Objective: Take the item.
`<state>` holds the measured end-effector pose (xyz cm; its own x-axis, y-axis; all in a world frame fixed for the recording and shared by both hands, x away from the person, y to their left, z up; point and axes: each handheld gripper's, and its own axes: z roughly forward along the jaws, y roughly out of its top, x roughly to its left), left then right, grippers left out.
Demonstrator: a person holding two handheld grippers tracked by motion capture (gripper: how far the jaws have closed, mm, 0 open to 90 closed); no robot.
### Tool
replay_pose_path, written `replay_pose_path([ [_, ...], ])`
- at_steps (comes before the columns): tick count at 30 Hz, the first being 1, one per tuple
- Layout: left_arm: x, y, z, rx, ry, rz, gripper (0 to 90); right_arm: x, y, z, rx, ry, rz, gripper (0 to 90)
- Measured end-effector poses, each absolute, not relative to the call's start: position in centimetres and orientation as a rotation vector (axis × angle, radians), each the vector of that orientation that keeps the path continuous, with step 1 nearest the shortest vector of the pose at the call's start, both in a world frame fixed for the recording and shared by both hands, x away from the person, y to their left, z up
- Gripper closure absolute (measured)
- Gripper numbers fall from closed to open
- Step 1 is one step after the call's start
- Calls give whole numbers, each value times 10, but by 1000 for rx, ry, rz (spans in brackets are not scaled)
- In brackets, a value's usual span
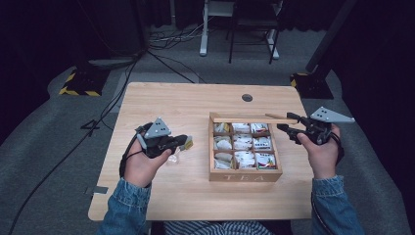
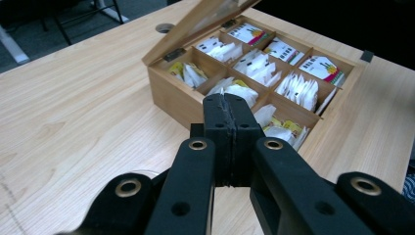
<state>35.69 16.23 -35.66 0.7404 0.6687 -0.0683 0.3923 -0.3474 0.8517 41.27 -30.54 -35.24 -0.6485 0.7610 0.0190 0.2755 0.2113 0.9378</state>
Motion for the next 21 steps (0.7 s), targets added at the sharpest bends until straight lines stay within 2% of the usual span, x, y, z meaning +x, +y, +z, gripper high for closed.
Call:
replay_pose_path([
  [21,368,189,-368,2025,953,346,890,413,-306,-353,964,2043,1440,432],
])
